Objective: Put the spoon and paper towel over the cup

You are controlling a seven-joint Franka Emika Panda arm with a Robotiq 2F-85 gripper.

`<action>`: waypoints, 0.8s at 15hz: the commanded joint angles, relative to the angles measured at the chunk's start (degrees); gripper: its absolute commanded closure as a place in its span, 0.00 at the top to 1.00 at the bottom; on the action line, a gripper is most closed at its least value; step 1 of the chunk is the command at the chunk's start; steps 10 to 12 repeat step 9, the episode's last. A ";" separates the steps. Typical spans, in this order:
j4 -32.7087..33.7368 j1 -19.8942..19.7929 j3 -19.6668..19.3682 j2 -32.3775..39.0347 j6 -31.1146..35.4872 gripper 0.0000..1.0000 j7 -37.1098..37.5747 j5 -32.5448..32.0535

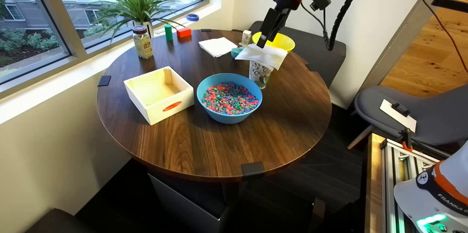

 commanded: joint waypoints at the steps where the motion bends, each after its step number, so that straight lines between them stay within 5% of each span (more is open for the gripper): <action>1: -0.70 -0.33 1.40 -2.35 -0.41 1.00 3.81 -3.66; 4: -2.04 -0.23 2.25 -4.66 0.06 1.00 6.74 -9.26; 12: -0.38 -0.32 2.14 -3.60 -0.19 1.00 5.33 -7.98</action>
